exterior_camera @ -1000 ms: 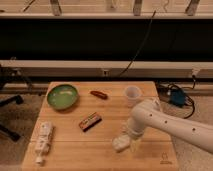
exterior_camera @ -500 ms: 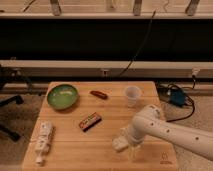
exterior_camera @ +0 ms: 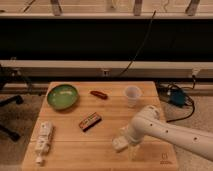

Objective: Wipe the white sponge on the table

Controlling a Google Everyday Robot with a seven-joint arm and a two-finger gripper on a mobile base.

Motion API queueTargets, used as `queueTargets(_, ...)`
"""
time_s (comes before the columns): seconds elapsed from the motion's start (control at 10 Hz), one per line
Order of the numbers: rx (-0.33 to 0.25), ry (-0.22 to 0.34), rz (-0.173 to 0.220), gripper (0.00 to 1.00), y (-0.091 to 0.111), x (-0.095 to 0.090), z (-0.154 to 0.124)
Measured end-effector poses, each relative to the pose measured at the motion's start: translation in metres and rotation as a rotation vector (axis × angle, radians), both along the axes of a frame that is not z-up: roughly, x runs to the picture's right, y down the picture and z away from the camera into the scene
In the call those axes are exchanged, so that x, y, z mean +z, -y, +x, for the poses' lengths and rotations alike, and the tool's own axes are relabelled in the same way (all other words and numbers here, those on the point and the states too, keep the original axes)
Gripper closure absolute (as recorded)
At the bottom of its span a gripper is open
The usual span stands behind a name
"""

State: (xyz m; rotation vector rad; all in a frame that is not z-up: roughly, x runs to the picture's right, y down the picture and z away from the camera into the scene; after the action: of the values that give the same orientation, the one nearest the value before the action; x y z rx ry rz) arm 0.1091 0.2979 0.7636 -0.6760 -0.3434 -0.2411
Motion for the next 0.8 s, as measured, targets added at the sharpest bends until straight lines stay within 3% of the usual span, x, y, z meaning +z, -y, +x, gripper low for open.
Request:
queueTargets(0.1,-0.007,0.003,-0.005,0.23,0.0001,0.0023,-0.0010)
queueTargets(0.3,-0.017,0.002,-0.015,0.39,-0.0007,0.0050,-0.0009)
queueTargets(0.8,-0.025,0.010,-0.023,0.88,0.0090,0.0033,0.0006)
